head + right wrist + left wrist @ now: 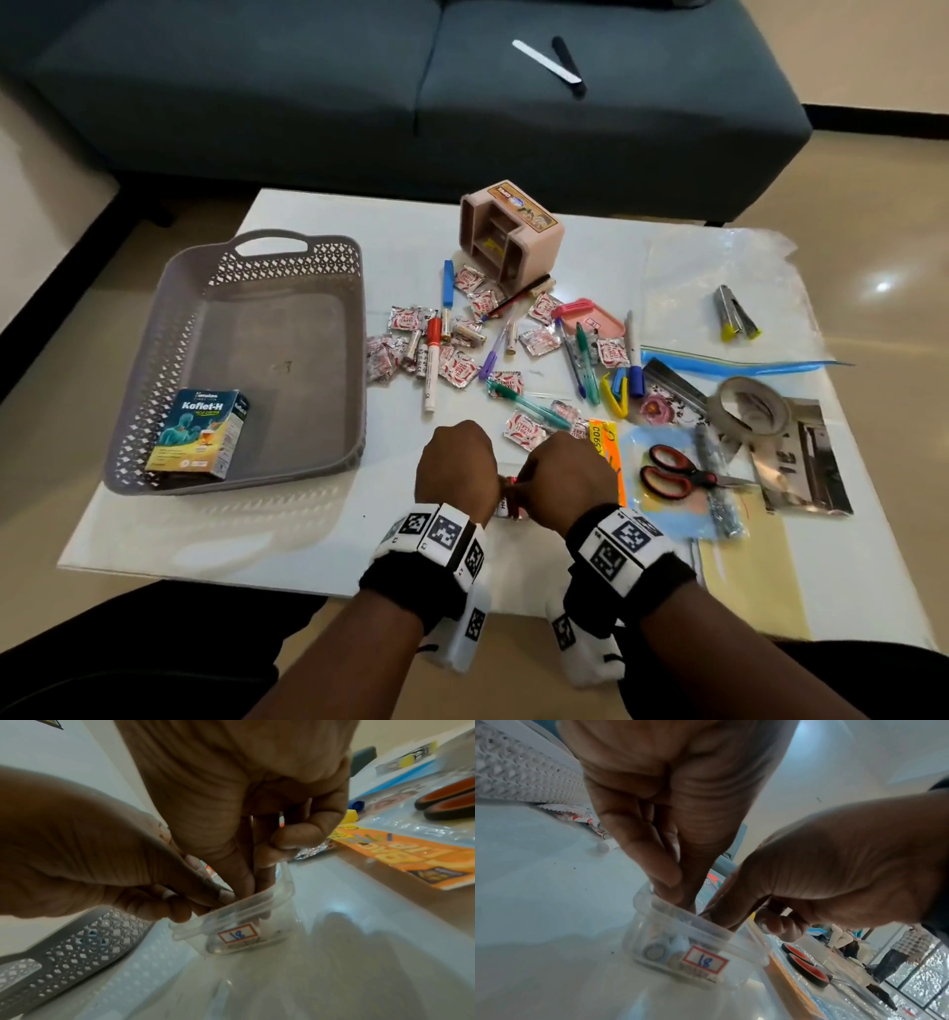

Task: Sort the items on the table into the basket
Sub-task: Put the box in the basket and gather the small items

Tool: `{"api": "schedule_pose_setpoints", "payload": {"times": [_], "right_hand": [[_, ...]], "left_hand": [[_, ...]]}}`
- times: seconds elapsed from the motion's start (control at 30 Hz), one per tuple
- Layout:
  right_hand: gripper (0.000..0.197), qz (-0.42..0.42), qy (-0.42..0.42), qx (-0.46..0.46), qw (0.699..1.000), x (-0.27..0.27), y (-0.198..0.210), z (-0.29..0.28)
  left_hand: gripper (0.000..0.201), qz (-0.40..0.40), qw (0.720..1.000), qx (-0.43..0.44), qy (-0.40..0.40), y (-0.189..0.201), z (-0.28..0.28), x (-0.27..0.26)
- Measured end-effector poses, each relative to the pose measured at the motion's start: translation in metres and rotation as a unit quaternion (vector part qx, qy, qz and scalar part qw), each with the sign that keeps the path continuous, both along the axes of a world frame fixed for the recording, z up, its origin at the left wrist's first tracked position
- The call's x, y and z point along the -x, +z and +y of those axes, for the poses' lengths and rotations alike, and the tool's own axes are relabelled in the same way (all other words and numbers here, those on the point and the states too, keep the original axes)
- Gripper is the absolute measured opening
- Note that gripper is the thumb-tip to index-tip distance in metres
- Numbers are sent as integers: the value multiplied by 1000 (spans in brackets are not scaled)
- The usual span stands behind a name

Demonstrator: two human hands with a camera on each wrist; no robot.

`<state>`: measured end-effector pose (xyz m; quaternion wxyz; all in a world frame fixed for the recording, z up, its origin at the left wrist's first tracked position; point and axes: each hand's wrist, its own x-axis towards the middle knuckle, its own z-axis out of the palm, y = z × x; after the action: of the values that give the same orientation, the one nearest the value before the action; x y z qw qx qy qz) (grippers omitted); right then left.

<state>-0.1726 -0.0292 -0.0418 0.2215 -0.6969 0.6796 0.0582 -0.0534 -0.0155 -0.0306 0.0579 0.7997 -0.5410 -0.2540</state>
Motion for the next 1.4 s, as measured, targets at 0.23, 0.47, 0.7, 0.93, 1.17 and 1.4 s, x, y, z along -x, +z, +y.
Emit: {"api": "schedule_pose_setpoints", "payload": {"times": [0.23,0.47,0.7,0.93,1.17,1.4], "right_hand": [[38,-17,-23,-21,999,0,-3,-4],[31,25,-5,2,1000,-2,0,-2],[30,33,12,16,999,-4,6,1],[25,4,-10,44,999,-2,46,-39],[25,-86,-95,2,992,-22,57,-165],[42,-122,-150,-5,981,-39,18,-206]], "left_hand": [[13,-42,999,18,0,6,-1,-9],[8,9,1000,11,17,7,4,-11],[8,19,999,24,23,4,8,-9],[38,29,998,57,28,39,-22,-35],[23,-86,988,100,-85,83,-94,-51],[22,-196,929,42,-313,76,-150,-46]]}}
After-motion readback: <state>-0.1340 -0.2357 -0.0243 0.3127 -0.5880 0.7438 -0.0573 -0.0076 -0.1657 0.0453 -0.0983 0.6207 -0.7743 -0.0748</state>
